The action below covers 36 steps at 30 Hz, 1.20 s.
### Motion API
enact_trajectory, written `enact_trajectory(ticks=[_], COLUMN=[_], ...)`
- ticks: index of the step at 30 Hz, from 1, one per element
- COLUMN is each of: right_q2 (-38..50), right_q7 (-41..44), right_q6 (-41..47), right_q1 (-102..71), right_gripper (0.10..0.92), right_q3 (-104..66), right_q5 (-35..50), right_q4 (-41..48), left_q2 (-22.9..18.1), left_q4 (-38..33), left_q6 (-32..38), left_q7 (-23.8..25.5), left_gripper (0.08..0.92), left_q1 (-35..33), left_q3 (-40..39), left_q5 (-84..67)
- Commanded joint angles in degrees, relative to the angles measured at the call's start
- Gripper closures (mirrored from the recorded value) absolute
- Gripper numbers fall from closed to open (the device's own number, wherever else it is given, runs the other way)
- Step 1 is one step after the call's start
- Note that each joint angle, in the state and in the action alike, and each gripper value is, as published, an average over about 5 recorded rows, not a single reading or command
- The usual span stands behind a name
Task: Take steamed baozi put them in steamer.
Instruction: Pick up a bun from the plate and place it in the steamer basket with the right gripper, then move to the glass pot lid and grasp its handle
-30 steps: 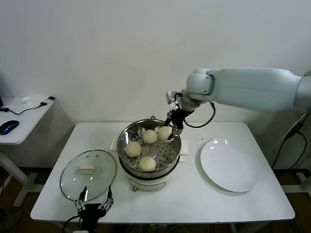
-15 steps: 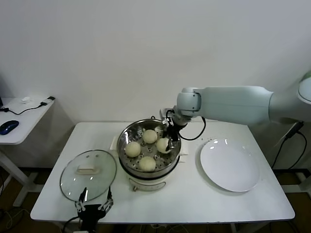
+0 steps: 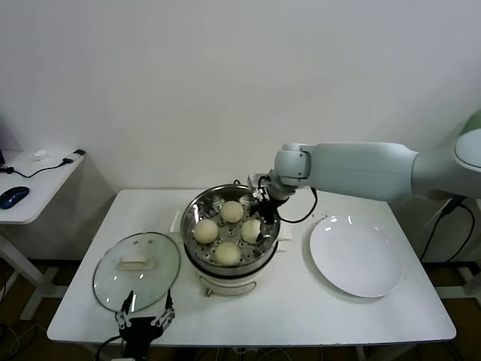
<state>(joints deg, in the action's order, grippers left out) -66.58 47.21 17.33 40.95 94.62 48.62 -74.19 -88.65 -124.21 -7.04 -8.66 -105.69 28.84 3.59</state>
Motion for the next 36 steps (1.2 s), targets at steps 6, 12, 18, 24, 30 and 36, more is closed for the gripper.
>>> enact_trajectory(ticks=[6,12,18,24,30,36], right_q2=[14.7,26.3,37.0,39.2,29.8,18.0], right_q7=[-13.7,-29.0,-36.3,-37.8,-39.8,-39.5], right_q6=[-9.0,-8.5,-9.8,-13.3,-16.5,-21.5], right_q1=[0.3,-11.6,-32.1,-67.1,-95.7,-110.6], right_gripper=[0.202,0.203,0.202,0.203,0.202,0.203], right_q3=[-13.9,-28.2,-50.1,-85.6,-114.5,-127.1], right_q5=[5.8,0.5,-2.0,-11.4,-15.8,-18.6], right_q4=[1.4,-0.9,-5.9,-9.2,-12.3,-14.2], left_q2=[0.2,0.9,2.0,3.4,3.4,4.9], left_q4=[-0.9,-1.7,-1.8,-0.2,2.5,3.1], left_q6=[0.5,-0.5,-1.2,1.9,6.7,7.8], left_q7=[0.3,0.4,2.0,4.8,5.0,5.0], left_gripper=[0.177,0.177,0.177,0.177,0.177,0.177], left_q1=[-0.1,0.6,2.4,4.2,6.1,6.2], left_q3=[0.0,-0.1,0.6,0.7,1.2,1.8], left_q5=[-0.9,-2.4,-2.3,-1.7,-0.3,-0.4])
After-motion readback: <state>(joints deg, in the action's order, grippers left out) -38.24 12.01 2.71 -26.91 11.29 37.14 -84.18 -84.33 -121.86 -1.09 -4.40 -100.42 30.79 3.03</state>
